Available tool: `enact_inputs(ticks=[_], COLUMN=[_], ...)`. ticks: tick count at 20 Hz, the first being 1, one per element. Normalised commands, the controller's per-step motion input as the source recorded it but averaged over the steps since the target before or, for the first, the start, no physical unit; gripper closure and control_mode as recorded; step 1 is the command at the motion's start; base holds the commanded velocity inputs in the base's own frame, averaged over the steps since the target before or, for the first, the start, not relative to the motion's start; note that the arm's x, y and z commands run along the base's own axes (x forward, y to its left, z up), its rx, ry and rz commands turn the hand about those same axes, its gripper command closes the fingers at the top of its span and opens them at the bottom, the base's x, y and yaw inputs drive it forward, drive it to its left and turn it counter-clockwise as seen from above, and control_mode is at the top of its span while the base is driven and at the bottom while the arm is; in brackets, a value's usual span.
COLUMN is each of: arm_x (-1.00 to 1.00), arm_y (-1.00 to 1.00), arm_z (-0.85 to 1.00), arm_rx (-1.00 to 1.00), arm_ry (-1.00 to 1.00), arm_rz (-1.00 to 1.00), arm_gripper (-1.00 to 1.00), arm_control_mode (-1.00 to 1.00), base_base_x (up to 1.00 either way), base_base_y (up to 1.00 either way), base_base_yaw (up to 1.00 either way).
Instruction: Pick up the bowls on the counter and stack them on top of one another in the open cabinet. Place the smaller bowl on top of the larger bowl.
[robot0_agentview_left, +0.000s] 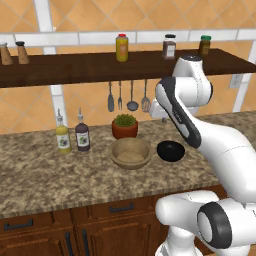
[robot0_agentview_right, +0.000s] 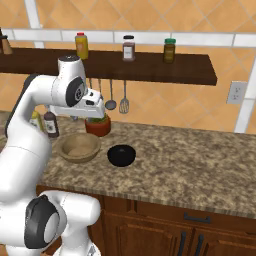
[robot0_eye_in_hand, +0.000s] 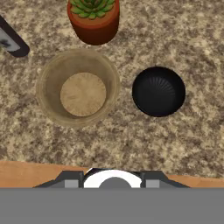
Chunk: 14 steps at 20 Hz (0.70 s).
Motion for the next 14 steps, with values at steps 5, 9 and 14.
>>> enact_inputs(ticks=[5, 9, 14], arm_x=[-0.31, -0.16, 0.00], arm_y=[-0.27, -0.33, -0.70], arm_z=[-0.21, -0.66, -0.95], arm_rx=[0.12, 0.14, 0.07], arm_ry=[0.00, 0.10, 0.11], arm_rz=[-0.07, -0.14, -0.16], arm_gripper=[-1.00, -1.00, -1.00], arm_control_mode=[-1.00, -1.00, -1.00], base_base_x=[0.00, 0.00, 0.00], base_base_y=[0.00, 0.00, 0.00], base_base_yaw=[0.00, 0.00, 0.00])
